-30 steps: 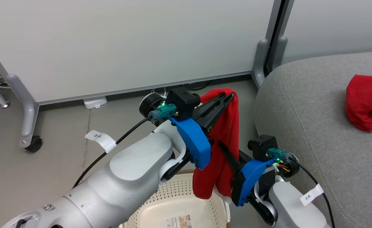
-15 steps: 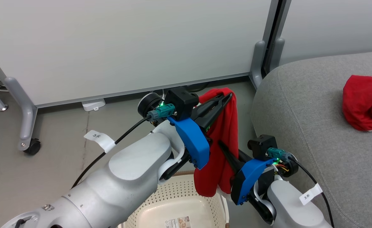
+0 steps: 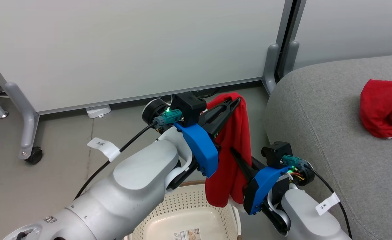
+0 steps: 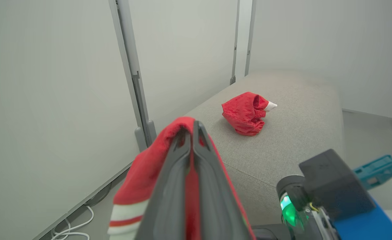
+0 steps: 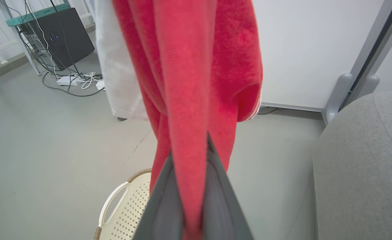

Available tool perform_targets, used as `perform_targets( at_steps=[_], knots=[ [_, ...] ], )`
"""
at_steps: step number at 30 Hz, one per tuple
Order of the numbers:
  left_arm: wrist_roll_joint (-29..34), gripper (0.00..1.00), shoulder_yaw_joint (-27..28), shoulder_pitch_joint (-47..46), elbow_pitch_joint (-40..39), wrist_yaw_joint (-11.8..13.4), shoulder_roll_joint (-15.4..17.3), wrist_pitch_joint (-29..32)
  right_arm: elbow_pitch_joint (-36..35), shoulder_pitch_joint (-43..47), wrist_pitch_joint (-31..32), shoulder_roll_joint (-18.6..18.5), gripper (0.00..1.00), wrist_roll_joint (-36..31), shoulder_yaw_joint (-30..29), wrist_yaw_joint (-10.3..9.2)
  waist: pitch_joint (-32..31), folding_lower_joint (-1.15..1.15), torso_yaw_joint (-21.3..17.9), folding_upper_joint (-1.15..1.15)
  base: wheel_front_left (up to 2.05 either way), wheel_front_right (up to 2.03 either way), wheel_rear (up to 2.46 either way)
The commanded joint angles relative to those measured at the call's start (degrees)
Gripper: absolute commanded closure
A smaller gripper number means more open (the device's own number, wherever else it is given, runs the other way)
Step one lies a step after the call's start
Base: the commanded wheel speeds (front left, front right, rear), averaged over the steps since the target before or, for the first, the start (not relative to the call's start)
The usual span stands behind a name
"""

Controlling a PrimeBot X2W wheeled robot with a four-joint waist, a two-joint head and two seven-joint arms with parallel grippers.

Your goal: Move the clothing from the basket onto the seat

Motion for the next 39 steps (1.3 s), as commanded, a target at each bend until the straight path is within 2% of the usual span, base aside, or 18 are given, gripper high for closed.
perform_targets(
  at_steps=[1, 9, 13, 23, 27, 32, 39],
  knots=[
    [-0.4, 0.00, 0.1, 0.4, 0.5, 0.0, 0.0, -0.3, 0.3, -0.9, -0.3, -0.1, 1.00, 0.3, 0.1, 0.01, 0.0, 0.00, 0.0, 0.00, 0.00, 0.00, 0.00],
    [-0.6, 0.00, 0.4, 1.7, 0.7, 0.0, 0.6, -0.3, 0.9, -1.1, -1.0, -0.1, 1.00, 0.5, -0.3, 0.01, 0.0, 0.00, 0.3, 0.00, 0.00, 0.00, 0.00],
    [1.3, 0.00, 4.1, 4.3, -1.3, 0.6, 2.2, -0.3, 1.1, -1.4, -1.4, -0.1, 1.00, -0.4, -1.4, 0.02, 0.3, 0.00, 0.6, 0.00, 0.00, 0.00, 0.00],
    [11.7, 0.00, 20.2, 19.9, -14.5, 1.9, 8.4, -0.3, -0.9, -1.1, -1.9, -0.1, 1.00, -2.0, -4.2, 0.02, 2.2, 0.00, 0.6, 0.00, 0.00, 0.00, 0.00],
    [17.9, 0.00, 27.7, 27.1, -20.4, 2.4, 9.4, -0.3, -2.0, -0.3, -1.7, -0.1, 1.00, -2.7, -5.6, 0.02, 2.9, 0.00, 0.2, 0.00, 0.00, 0.00, 0.00],
    [24.1, 0.00, 36.7, 36.4, -25.0, 2.4, 9.0, -0.2, -3.3, 0.7, -1.3, -0.1, 1.00, -3.7, -6.7, 0.01, 3.2, 0.00, -0.5, 0.00, 0.00, 0.00, 0.00],
    [28.8, 0.00, 46.1, 45.8, -26.9, 1.7, 7.2, -0.2, -5.5, 2.0, -0.8, -0.1, 1.00, -4.7, -7.9, 0.01, 3.3, 0.00, -2.2, 0.00, 0.00, 0.00, 0.00]
  ],
)
